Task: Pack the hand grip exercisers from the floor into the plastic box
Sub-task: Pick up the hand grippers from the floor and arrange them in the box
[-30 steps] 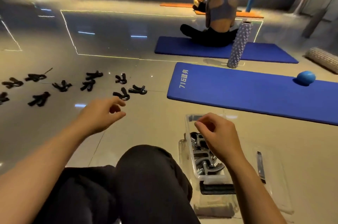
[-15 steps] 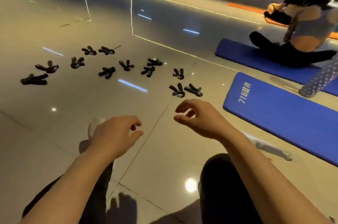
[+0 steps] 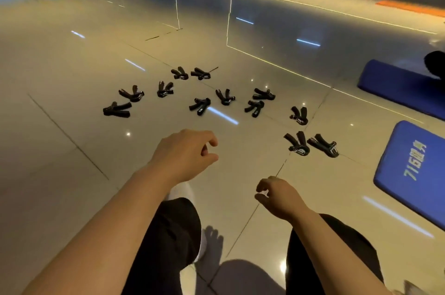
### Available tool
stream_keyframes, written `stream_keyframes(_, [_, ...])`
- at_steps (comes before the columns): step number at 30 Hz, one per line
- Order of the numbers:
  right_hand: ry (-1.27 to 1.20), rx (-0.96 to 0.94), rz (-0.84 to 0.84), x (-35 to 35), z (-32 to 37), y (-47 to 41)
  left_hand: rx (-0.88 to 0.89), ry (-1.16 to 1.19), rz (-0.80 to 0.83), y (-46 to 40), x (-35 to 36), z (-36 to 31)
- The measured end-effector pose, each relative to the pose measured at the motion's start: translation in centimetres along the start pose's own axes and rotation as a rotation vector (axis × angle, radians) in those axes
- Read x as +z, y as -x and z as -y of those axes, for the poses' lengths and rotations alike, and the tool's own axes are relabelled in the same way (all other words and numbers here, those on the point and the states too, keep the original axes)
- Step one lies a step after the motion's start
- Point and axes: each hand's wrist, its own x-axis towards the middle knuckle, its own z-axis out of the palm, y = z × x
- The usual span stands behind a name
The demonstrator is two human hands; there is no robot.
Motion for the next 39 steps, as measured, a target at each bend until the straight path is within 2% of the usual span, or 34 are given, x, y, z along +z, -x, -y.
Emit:
stream_keyframes(3, [0.032, -0.045, 0.012, -4.2, 2.9, -2.7, -0.068, 0.050, 0.029, -2.6, -1.2, 3.9])
stream_keyframes(7, [-0.218, -0.191, -0.196, -11.9, 9.4, -4.7, -0.103, 0.071, -0.002, -7.1, -2.1, 7.1])
stream_keyframes(10, [-0.315, -0.183, -0.232, -15.1, 10.2, -5.2, -0.114, 0.105, -0.046, -10.4, -2.7, 8.5])
stream_keyframes(15, [-0.289, 0.060, -0.330, -14.1, 8.0, -10.9, -0.131, 0.154, -0.068, -14.8, -3.3, 11.2])
stream_keyframes(21, [-0.191, -0.152, -0.369, -13.5, 12.2, -20.9, -0.154, 0.273, -0.050, -19.8, -3.9, 14.2])
stream_keyframes(24, [-0.194, -0.170, -0.343, -14.8, 11.8, -22.6, -0.116, 0.326, -0.050, -21.9, -5.2, 14.2])
stream_keyframes(28, [-0.497, -0.034, -0.300, -16.5, 9.3, -22.1, 0.020, 0.426, -0.085, -24.3, -6.8, 11.6])
stream_keyframes(32, [-0.762, 0.093, -0.339, -17.7, 7.8, -21.5, 0.092, 0.291, -0.094, -26.1, -6.2, 9.3])
stream_keyframes(35, [-0.837, 0.141, -0.366, -18.2, 7.9, -22.1, 0.114, 0.173, -0.088, -27.5, -5.9, 8.7])
stream_keyframes(39, [-0.815, 0.120, -0.331, -18.5, 9.2, -24.7, 0.064, 0.205, -0.045, -29.1, -6.5, 10.4])
